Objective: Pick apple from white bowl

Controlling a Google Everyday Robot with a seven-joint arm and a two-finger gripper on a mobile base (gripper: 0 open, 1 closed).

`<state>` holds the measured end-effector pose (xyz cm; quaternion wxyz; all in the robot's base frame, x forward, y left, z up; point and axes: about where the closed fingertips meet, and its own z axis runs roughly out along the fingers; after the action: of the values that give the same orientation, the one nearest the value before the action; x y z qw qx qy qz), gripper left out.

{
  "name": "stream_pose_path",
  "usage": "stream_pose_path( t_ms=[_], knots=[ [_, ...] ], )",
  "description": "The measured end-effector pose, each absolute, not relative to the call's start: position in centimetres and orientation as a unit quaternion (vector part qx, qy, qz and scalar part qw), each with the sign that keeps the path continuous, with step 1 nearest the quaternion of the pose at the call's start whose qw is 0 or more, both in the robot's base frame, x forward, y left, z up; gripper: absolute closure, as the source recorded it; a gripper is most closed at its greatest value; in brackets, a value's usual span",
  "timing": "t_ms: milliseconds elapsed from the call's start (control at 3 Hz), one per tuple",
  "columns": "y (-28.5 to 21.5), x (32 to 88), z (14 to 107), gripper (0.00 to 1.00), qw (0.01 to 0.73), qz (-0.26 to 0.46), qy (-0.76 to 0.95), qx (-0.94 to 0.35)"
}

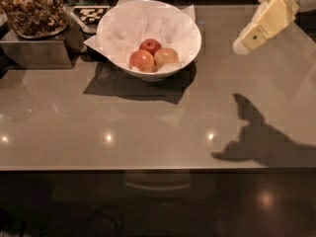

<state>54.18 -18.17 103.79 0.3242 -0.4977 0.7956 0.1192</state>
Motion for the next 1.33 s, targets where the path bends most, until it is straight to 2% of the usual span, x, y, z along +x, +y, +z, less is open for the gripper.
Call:
stream_pose_path(
  t_ms=[333, 667, 1000, 1333],
  knots=[
    [-17.4, 55.0, 102.6, 0.00, 0.327, 0.123, 0.804, -0.481],
    [-14.0, 56.7, 102.4, 0.00, 0.329, 0.113, 0.791, -0.503],
    [-13.6, 56.8, 102.4, 0.19, 0.328, 0.112, 0.790, -0.506],
    [-13.6, 56.9, 102.4, 0.33, 0.328, 0.112, 0.789, -0.507]
  ],
)
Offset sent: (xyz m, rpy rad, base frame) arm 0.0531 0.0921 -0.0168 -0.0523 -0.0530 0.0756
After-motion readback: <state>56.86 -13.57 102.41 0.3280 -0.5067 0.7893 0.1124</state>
